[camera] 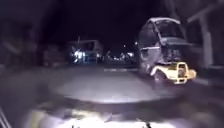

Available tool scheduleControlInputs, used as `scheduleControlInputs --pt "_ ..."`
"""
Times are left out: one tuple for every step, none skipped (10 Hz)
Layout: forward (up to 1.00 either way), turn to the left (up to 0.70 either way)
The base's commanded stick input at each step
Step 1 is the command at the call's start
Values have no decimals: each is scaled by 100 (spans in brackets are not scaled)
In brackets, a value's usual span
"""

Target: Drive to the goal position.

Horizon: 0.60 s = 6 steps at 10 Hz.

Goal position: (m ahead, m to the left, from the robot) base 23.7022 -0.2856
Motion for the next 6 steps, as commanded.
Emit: scheduleControlInputs --pt "85 0" --pt "85 0" --pt "85 0" --pt "85 0" --pt "85 0" --pt "85 0"
